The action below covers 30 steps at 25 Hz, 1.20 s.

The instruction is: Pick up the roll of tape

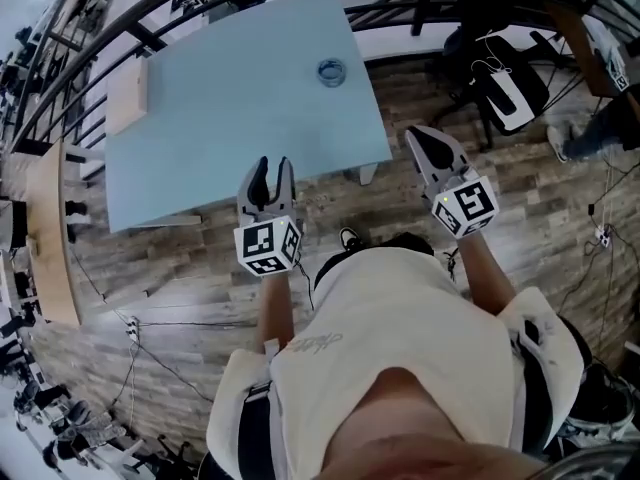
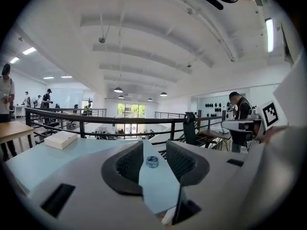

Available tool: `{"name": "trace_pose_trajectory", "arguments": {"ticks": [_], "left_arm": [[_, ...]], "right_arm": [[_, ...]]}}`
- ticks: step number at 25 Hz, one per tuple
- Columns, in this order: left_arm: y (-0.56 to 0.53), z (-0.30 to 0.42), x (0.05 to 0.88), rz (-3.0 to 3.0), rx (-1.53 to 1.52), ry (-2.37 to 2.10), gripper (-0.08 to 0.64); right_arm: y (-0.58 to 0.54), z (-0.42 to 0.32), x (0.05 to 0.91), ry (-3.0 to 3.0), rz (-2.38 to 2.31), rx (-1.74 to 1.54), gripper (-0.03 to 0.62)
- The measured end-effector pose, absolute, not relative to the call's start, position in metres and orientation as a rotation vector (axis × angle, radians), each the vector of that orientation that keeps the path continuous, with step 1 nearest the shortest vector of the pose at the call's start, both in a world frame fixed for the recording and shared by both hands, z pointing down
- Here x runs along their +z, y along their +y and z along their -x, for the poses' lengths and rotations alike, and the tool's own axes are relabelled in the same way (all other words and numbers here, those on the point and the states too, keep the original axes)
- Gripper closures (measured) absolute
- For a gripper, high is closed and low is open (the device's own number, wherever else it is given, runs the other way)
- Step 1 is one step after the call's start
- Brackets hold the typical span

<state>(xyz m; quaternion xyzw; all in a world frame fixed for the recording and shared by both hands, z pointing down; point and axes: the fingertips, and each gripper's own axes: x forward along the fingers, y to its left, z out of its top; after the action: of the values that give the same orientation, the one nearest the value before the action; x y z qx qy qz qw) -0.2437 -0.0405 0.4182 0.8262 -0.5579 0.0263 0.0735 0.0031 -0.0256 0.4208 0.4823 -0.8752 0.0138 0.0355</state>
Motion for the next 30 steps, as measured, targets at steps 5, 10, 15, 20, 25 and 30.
{"name": "trace_pose_trajectory", "arguments": {"ticks": [5, 10, 15, 20, 25, 30], "left_arm": [[-0.061, 0.250, 0.419, -2.529, 0.068, -1.587, 0.397], [-0.082, 0.247, 0.427, -2.546, 0.088, -1.527, 0.397], [-0.103, 0.227, 0.437, -2.550, 0.117, -1.480, 0.397], [-0.132, 0.206, 0.441, -2.531, 0.113, -1.443, 0.397], [-0.169, 0.184, 0.435, -2.537, 0.134, -1.438, 0.397], [-0.208, 0.162, 0.425, -2.565, 0.166, -1.449, 0.397]], "right_arm": [[-0.031, 0.002, 0.423, -2.624, -1.571, 0.045, 0.586], [-0.035, -0.003, 0.428, -2.561, -1.631, 0.070, 0.586], [-0.050, -0.023, 0.441, -2.525, -1.661, 0.125, 0.586], [-0.084, -0.032, 0.460, -2.548, -1.633, 0.182, 0.586], [-0.128, -0.042, 0.456, -2.601, -1.592, 0.168, 0.586], [-0.172, -0.057, 0.450, -2.646, -1.584, 0.150, 0.586]]}}
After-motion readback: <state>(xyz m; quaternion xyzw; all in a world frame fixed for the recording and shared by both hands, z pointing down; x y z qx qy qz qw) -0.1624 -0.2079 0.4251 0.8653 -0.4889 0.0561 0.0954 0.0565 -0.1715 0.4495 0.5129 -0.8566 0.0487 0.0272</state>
